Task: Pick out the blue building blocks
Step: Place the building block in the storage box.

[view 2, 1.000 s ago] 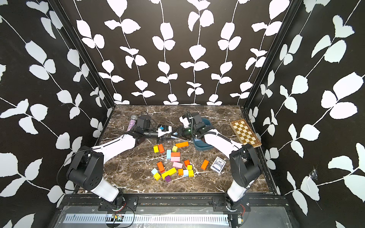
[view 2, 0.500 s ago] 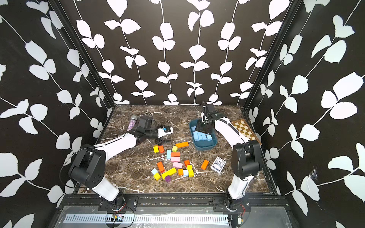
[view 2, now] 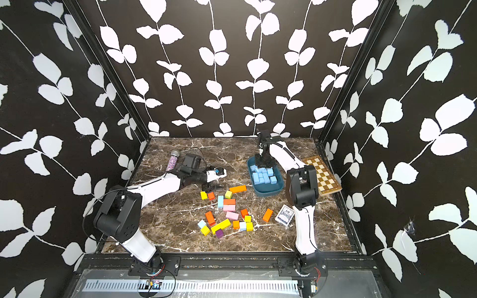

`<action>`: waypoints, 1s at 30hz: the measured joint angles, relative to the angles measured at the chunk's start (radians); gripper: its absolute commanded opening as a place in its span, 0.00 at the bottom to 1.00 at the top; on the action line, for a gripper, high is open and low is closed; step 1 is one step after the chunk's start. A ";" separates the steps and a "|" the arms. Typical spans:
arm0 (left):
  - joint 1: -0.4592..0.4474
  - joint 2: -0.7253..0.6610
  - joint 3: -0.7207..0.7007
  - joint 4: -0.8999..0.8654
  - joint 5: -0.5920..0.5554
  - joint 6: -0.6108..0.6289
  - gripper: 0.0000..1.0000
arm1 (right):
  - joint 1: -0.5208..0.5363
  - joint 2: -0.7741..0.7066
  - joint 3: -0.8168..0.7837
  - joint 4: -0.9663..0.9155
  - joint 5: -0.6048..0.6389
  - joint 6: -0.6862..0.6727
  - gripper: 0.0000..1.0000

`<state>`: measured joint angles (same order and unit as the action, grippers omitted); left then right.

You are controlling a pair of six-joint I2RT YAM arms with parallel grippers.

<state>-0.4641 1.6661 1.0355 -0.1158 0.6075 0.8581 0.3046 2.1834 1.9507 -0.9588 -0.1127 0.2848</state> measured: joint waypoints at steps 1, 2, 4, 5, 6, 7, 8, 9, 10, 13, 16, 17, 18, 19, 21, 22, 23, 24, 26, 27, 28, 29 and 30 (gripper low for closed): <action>0.000 0.003 0.005 -0.005 0.000 0.000 0.75 | 0.000 0.012 0.022 -0.005 0.005 -0.006 0.24; 0.000 0.006 0.008 -0.006 0.000 0.000 0.75 | 0.000 0.024 0.042 -0.010 0.010 -0.011 0.24; 0.000 0.011 0.014 -0.007 -0.008 0.000 0.75 | 0.000 0.050 0.083 -0.022 0.026 -0.027 0.24; 0.000 0.013 0.016 -0.009 -0.013 0.000 0.75 | 0.000 0.063 0.100 -0.029 0.033 -0.032 0.25; 0.000 0.014 0.018 -0.012 -0.018 0.000 0.75 | 0.000 0.077 0.119 -0.037 0.042 -0.038 0.24; 0.000 0.016 0.021 -0.015 -0.023 0.000 0.75 | 0.000 0.091 0.137 -0.046 0.051 -0.045 0.25; 0.000 0.020 0.024 -0.016 -0.024 0.000 0.74 | 0.000 0.105 0.152 -0.054 0.058 -0.050 0.25; 0.000 0.024 0.026 -0.017 -0.026 0.000 0.74 | 0.000 0.120 0.169 -0.061 0.065 -0.054 0.25; 0.000 0.027 0.029 -0.020 -0.026 0.002 0.75 | 0.000 0.134 0.184 -0.070 0.072 -0.059 0.25; 0.000 0.038 0.038 -0.041 -0.027 0.006 0.74 | 0.000 0.170 0.230 -0.090 0.081 -0.070 0.26; 0.000 0.053 0.055 -0.064 -0.027 0.013 0.74 | 0.000 0.193 0.264 -0.108 0.088 -0.079 0.31; 0.000 0.057 0.060 -0.070 -0.027 0.015 0.74 | 0.000 0.198 0.273 -0.114 0.091 -0.080 0.32; 0.000 0.062 0.065 -0.077 -0.027 0.017 0.74 | 0.000 0.201 0.282 -0.119 0.093 -0.082 0.33; 0.000 0.067 0.072 -0.087 -0.027 0.018 0.74 | 0.000 0.202 0.287 -0.124 0.095 -0.083 0.34; 0.000 0.074 0.080 -0.099 -0.027 0.019 0.74 | 0.000 0.202 0.289 -0.129 0.098 -0.087 0.35; 0.000 0.076 0.083 -0.104 -0.027 0.021 0.74 | 0.000 0.202 0.289 -0.131 0.098 -0.087 0.35; 0.000 0.077 0.085 -0.109 -0.028 0.022 0.74 | 0.000 0.202 0.289 -0.134 0.099 -0.087 0.35; 0.000 0.080 0.090 -0.116 -0.029 0.023 0.74 | 0.000 0.202 0.289 -0.137 0.100 -0.087 0.36; 0.000 0.085 0.095 -0.121 -0.030 0.025 0.74 | 0.000 0.202 0.289 -0.140 0.102 -0.087 0.37; 0.000 0.088 0.096 -0.121 -0.031 0.025 0.74 | 0.000 0.202 0.289 -0.140 0.103 -0.086 0.38; 0.000 0.092 0.097 -0.122 -0.033 0.025 0.75 | 0.000 0.202 0.289 -0.142 0.103 -0.087 0.39; 0.000 0.095 0.097 -0.124 -0.034 0.026 0.75 | 0.000 0.202 0.289 -0.143 0.104 -0.087 0.39; 0.000 0.100 0.098 -0.127 -0.037 0.026 0.75 | 0.000 0.202 0.289 -0.144 0.105 -0.087 0.39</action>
<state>-0.4641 1.7657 1.1332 -0.2428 0.5705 0.8837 0.3046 2.3856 2.2395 -1.1030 -0.0074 0.1974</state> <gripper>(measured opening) 0.745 0.388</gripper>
